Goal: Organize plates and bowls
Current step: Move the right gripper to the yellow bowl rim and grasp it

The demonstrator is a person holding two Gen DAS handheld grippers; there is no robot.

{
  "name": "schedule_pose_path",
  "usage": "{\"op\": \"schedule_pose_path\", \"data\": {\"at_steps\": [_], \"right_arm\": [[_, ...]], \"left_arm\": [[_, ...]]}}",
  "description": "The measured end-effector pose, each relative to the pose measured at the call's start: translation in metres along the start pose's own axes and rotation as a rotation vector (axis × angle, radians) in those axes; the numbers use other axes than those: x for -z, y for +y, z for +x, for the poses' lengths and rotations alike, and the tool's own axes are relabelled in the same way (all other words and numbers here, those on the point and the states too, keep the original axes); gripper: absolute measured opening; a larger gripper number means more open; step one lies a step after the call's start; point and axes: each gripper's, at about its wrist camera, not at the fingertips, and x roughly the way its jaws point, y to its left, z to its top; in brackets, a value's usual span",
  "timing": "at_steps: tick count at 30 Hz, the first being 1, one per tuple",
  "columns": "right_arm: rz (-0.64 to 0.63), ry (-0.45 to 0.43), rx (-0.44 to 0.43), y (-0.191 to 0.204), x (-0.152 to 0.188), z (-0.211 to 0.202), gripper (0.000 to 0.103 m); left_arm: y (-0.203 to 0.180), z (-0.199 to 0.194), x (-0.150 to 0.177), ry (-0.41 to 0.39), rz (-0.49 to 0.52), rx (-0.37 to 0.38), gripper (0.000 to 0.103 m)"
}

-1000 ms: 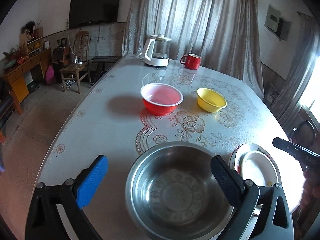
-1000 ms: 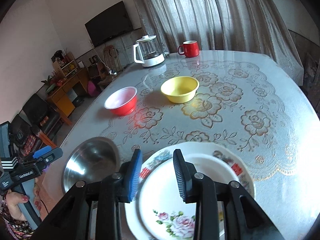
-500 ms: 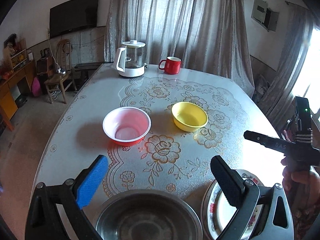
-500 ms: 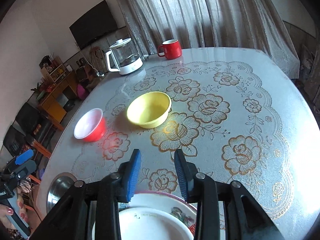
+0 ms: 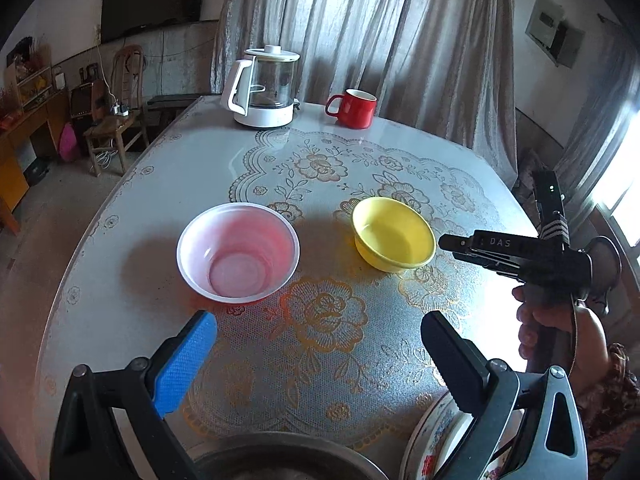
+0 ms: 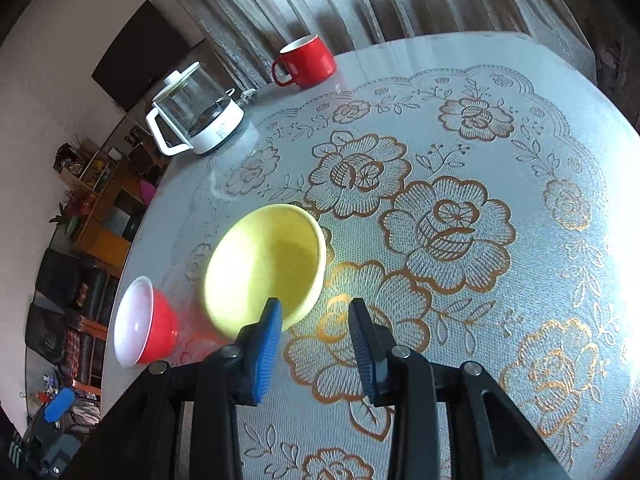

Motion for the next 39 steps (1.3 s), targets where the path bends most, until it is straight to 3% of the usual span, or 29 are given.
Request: {"op": "schedule_pose_path", "data": {"at_steps": [6,13,27,35,37,39], "right_arm": [[0.02,0.019,0.017,-0.002,-0.015,0.033,0.034],[0.02,0.057,-0.03,-0.007,-0.016,0.053,0.011],[-0.017,0.137,-0.095,-0.024,0.025,0.017,0.011],[-0.031,0.136,-0.118,-0.033,0.038,0.005,0.011],[-0.031,0.137,-0.119,-0.033,0.038,0.004,0.011],[-0.029,0.137,-0.122,-0.034,0.038,0.004,0.011]], "left_arm": [[0.006,0.014,-0.01,0.016,-0.009,-0.012,0.103],[-0.001,0.029,-0.018,0.032,0.0,0.003,0.1],[-0.044,0.078,-0.036,0.114,0.072,-0.009,0.098],[-0.072,0.117,-0.03,0.199,0.146,0.017,0.068],[-0.075,0.129,-0.028,0.231,0.147,0.023,0.052],[-0.077,0.14,-0.026,0.263,0.144,0.027,0.043]]}}
